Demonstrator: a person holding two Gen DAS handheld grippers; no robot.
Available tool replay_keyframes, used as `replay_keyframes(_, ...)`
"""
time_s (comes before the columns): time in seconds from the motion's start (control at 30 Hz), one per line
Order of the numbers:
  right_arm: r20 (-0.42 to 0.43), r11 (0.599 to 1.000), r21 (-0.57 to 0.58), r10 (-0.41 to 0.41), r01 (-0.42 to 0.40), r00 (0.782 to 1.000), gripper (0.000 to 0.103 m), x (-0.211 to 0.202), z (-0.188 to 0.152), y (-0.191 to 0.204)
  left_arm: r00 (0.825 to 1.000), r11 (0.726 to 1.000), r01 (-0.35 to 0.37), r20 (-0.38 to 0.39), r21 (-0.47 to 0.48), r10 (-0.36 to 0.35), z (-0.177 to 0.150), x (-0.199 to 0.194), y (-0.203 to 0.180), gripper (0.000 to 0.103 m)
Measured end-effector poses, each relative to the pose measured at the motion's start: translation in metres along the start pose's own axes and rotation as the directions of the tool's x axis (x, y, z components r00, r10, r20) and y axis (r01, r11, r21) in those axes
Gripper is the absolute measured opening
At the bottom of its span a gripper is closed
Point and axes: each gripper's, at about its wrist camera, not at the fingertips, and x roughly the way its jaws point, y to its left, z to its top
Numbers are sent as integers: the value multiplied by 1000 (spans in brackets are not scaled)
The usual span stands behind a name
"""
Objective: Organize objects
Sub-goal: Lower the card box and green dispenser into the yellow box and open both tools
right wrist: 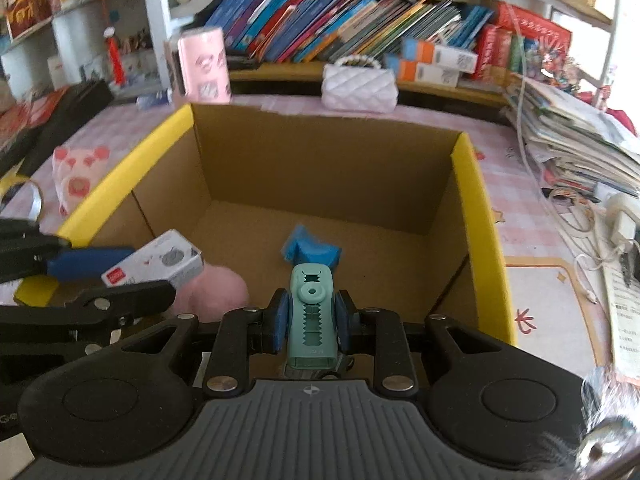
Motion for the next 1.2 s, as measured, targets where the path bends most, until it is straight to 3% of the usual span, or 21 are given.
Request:
replay_keyframes(0.27, -54, 998, 43, 46, -44, 997, 23, 12, 2, -7, 1000, 1000, -1, 1, -2, 1, 1, 0, -1, 28)
replay_keyframes(0.83, -41, 995, 94, 42, -38, 998, 23, 9, 1, -8, 999, 1000, -14, 32, -21, 15, -4, -6, 2, 31)
replay_keyframes(1.0, 0, 995, 93, 20, -20, 1000, 24, -2, 0, -4, 998, 1000, -13, 57, -25, 15, -6, -15, 4, 45)
replay_keyframes(1.2, 56, 994, 106, -2, -4, 998, 26, -20, -6, 3, 995, 999, -15, 98, -30, 18, -10, -33, 4, 52)
